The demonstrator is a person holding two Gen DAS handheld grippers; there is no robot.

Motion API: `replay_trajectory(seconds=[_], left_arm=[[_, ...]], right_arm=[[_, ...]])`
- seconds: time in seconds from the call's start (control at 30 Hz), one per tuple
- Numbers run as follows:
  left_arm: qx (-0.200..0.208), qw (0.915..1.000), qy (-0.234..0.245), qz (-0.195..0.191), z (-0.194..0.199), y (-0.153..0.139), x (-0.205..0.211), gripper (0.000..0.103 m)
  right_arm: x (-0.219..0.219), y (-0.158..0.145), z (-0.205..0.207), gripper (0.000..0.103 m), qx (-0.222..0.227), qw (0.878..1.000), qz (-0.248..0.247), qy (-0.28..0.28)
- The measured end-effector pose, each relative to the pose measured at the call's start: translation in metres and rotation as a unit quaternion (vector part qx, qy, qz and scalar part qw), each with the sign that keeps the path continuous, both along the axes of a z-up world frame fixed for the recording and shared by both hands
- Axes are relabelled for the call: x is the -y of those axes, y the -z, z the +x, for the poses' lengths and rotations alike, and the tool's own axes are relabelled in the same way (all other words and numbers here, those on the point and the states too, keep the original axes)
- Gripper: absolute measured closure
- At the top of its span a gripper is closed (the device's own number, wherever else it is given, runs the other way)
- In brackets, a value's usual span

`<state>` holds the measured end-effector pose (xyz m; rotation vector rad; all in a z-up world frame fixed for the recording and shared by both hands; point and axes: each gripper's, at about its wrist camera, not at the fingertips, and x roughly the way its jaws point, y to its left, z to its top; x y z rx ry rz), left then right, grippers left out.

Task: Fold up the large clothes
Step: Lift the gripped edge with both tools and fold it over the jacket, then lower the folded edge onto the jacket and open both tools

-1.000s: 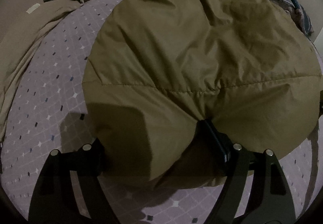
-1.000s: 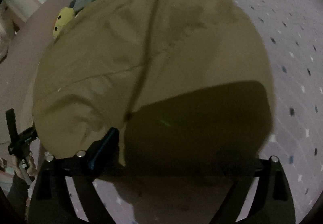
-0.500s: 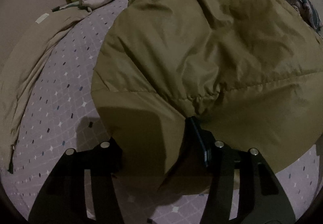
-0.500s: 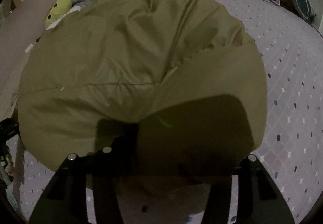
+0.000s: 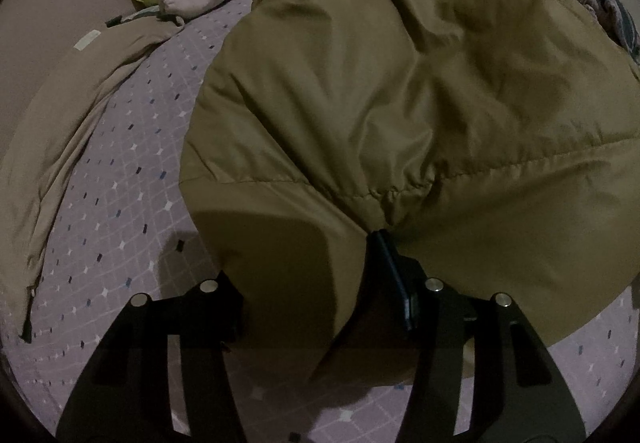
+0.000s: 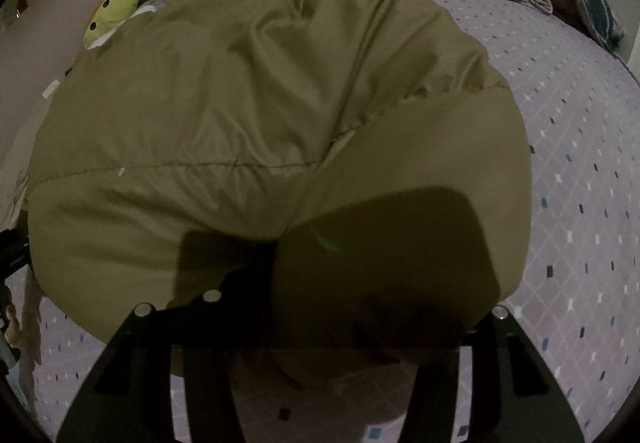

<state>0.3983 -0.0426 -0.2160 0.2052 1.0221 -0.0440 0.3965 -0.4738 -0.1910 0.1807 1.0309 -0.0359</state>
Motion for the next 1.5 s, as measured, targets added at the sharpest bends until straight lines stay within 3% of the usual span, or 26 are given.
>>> replay_trajectory(seconds=[0.17, 0.23, 0.3, 0.43, 0.57, 0.73, 0.97, 1.13, 1.27, 1.37, 1.43, 1.5], left_arm=[[0.004, 0.9999, -0.004, 0.014, 0.000, 0.003, 0.007, 0.057], [0.003, 0.9998, -0.004, 0.020, -0.003, 0.001, 0.009, 0.066], [-0.001, 0.9996, -0.003, 0.027, -0.004, -0.003, 0.011, 0.076], [-0.011, 0.9992, -0.001, 0.037, -0.009, -0.010, 0.018, 0.087], [-0.011, 0.9996, 0.001, 0.025, -0.028, -0.025, 0.026, 0.090], [0.009, 0.9998, 0.015, 0.013, -0.085, -0.050, 0.041, 0.091], [0.008, 0.9983, 0.016, -0.055, -0.209, -0.064, 0.028, 0.091], [0.001, 0.9966, 0.004, -0.082, -0.278, -0.056, 0.009, 0.087], [-0.025, 0.9959, -0.001, -0.087, -0.276, -0.035, 0.001, 0.074], [-0.025, 0.9984, -0.008, -0.050, -0.267, -0.029, 0.010, 0.057], [-0.021, 0.9991, -0.009, -0.036, -0.260, -0.029, 0.014, 0.050], [-0.014, 0.9995, -0.014, -0.023, -0.255, -0.033, 0.020, 0.046]], right_arm=[[-0.006, -0.001, -0.003, 0.051, 0.001, 1.000, -0.015, -0.001], [-0.012, -0.003, -0.005, 0.053, 0.002, 0.999, -0.032, -0.004], [-0.020, -0.008, -0.007, 0.062, 0.006, 0.999, -0.050, -0.002], [-0.036, -0.032, -0.020, 0.071, 0.028, 0.996, -0.083, -0.015], [-0.052, -0.063, -0.049, 0.075, 0.066, 0.991, -0.107, -0.043], [-0.084, -0.098, -0.115, 0.076, 0.119, 0.975, -0.167, -0.085], [-0.072, -0.127, -0.261, 0.076, 0.149, 0.975, -0.156, -0.055], [-0.046, -0.106, -0.352, 0.073, 0.111, 0.984, -0.132, -0.042], [-0.006, -0.052, -0.379, 0.060, 0.057, 0.997, -0.041, -0.023], [0.020, -0.039, -0.386, 0.042, 0.054, 0.998, 0.032, 0.023], [0.027, -0.037, -0.391, 0.034, 0.055, 0.997, 0.036, 0.041], [0.028, -0.040, -0.394, 0.027, 0.052, 0.997, 0.010, 0.052]])
